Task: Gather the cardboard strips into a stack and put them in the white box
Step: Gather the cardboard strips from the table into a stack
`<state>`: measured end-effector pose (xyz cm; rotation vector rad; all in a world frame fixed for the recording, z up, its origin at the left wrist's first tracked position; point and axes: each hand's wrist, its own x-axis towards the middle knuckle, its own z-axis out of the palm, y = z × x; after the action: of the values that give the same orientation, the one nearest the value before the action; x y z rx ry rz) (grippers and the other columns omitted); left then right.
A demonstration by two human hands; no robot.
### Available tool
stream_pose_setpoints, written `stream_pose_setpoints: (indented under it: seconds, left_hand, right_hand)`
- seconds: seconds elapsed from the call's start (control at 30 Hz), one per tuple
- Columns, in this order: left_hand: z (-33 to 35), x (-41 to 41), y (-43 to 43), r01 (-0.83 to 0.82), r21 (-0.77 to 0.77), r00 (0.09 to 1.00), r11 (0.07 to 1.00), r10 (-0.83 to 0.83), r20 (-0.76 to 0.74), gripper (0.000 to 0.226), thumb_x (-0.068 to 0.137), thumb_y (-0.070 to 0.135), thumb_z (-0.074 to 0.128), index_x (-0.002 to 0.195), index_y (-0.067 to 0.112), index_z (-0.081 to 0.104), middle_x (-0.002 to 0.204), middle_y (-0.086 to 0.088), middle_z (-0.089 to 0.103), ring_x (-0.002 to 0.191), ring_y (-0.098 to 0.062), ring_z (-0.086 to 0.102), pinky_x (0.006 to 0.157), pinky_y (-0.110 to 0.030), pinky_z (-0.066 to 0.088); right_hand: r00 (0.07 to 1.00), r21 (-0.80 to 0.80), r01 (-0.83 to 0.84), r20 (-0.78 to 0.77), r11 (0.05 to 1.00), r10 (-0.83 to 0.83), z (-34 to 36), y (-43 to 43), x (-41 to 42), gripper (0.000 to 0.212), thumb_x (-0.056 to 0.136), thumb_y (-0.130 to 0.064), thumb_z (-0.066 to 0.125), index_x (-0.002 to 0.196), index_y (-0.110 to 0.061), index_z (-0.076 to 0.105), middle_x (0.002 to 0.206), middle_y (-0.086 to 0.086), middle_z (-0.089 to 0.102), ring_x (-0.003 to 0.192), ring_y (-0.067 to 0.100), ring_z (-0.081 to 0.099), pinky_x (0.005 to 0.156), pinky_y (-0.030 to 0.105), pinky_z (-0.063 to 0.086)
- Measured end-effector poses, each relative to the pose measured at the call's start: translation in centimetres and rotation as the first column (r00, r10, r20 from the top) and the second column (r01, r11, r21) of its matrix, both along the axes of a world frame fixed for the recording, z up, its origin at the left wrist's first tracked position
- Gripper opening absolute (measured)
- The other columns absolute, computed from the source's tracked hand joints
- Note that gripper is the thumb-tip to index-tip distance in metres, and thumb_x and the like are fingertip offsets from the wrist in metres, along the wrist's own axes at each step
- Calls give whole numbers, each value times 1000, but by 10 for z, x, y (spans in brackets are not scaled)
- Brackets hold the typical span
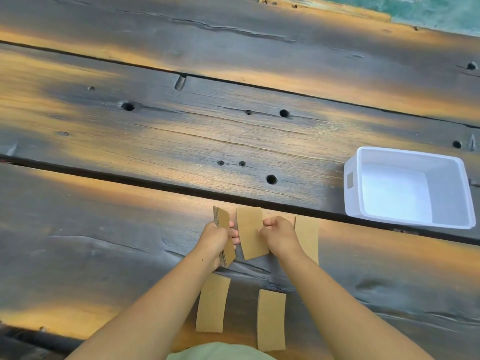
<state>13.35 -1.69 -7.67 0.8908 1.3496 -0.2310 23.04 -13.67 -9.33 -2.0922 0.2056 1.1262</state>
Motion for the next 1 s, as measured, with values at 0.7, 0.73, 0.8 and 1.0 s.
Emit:
stream_pose_setpoints:
  seconds: [0.7,0.73,0.8,1.0]
  left_hand:
    - [76,-30,-25,182,-22,933,983,-166,319,61,70,64,71,104,14,74,94,-15,80,85,-29,75,75,-41,62]
    - [76,-32,-29,193,-20,931,981,-177,320,67,66,68,71,107,15,74,103,-16,80,93,-30,75,82,-44,62]
    - [78,-35,-34,197,-34,926,980,-175,334,75,63,72,71,116,18,71,111,-15,78,104,-31,74,95,-50,58]
    - [83,-38,-45,236,-43,889,971,-198,412,70,68,63,79,118,14,71,109,-17,78,99,-32,76,84,-47,61]
  right_hand:
    - [949,503,229,-305,833,-77,85,-57,-10,11,93,1,57,90,-5,64,81,15,68,73,24,66,69,33,62]
    - [951,512,223,-302,829,-69,87,-58,-13,11,93,1,57,90,-5,65,82,15,70,73,24,67,70,33,62]
    - [955,519,204,-291,830,-53,93,-60,-21,11,94,1,58,90,-5,66,84,15,72,73,24,67,73,36,61]
    - [967,517,169,-252,839,-40,103,-61,-45,11,94,2,58,91,-6,66,81,11,72,69,20,70,64,30,61]
